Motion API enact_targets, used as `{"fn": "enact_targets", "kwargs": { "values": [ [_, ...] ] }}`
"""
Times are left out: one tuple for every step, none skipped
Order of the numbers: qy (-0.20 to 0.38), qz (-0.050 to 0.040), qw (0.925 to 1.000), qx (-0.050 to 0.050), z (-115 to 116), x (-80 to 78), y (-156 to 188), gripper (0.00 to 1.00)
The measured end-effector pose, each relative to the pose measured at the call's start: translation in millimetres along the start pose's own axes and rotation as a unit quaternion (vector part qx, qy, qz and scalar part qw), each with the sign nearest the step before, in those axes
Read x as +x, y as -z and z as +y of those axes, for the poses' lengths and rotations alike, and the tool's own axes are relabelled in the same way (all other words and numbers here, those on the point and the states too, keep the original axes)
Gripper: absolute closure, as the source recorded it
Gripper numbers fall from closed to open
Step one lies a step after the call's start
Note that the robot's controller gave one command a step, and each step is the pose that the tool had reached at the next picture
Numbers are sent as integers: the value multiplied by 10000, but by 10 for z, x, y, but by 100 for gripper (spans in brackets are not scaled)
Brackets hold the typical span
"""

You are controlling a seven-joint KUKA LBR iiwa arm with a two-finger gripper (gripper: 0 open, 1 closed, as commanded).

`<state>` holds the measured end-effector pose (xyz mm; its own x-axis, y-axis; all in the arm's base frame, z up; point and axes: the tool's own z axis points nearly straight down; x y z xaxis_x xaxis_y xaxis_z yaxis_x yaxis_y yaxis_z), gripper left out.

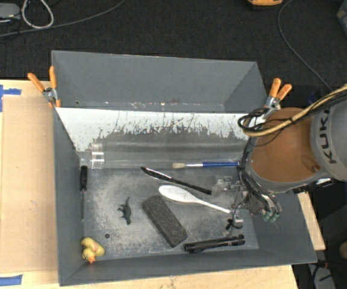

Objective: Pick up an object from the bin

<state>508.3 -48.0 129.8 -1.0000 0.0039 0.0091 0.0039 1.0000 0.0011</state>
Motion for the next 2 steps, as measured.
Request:
{"fn": "enact_targets", "kwargs": {
  "values": [
    [12,-33,10000,3,2,-19,28,0],
    [69,-37,10000,-6,270,-631,-630,0]
  ]
}}
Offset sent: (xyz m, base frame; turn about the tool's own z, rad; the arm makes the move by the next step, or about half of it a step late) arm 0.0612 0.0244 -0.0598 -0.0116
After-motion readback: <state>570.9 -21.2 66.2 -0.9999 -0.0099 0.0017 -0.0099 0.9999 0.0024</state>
